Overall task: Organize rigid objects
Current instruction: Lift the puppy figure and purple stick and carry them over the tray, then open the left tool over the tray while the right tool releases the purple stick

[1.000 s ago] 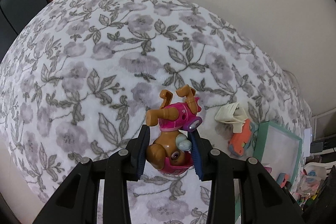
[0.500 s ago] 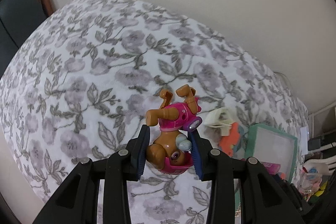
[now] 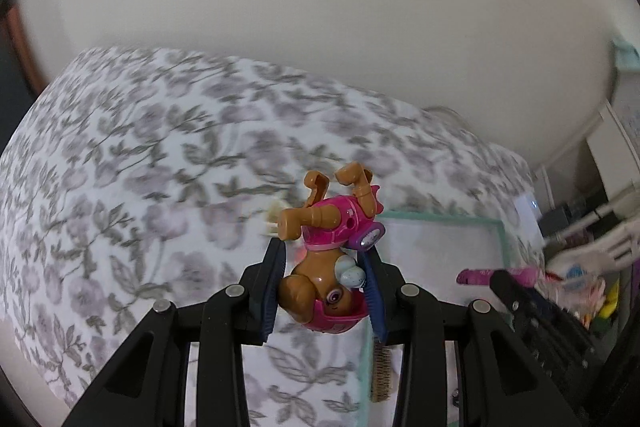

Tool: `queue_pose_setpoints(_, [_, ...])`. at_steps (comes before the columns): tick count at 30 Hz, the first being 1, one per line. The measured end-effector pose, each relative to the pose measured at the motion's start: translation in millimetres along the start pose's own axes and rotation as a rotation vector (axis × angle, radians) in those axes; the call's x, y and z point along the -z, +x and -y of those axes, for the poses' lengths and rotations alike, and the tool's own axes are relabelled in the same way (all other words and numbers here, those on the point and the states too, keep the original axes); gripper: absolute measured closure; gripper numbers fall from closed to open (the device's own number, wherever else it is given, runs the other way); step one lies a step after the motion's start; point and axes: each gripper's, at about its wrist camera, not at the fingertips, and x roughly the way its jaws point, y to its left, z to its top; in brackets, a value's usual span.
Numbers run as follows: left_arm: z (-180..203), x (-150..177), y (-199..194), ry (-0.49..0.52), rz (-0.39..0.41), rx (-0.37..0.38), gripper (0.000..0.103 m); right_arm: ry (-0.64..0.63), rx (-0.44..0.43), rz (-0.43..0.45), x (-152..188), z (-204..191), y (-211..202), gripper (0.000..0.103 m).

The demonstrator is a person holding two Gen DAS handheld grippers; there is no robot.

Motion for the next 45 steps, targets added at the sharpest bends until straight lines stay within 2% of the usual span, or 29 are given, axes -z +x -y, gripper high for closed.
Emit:
queue_pose_setpoints(6, [51, 14, 10, 0.096, -0.017, 0.047, 0.064, 0.080, 0.080, 0.007, -2, 51, -7, 0.083])
queue_pose_setpoints(12, [77, 25, 30, 0.146, -0.054, 0.070, 0.064, 0.115, 0.150, -0.011, 0, 79, -4, 0.083])
queue_pose_setpoints(17, [88, 31, 45, 0.169, -0.091, 0.064, 0.064, 0.098, 0.179, -0.051, 6, 81, 12, 0.083])
queue_pose_setpoints(27, [95, 43, 68, 0.189, -0.154, 0.048, 0.064, 0.069, 0.177, -0.125, 16, 72, 39, 0.083])
queue_pose_setpoints(45, [89, 40, 68, 0.177, -0.174, 0.040, 0.063, 0.076, 0.161, -0.101, 11, 69, 29, 0.082])
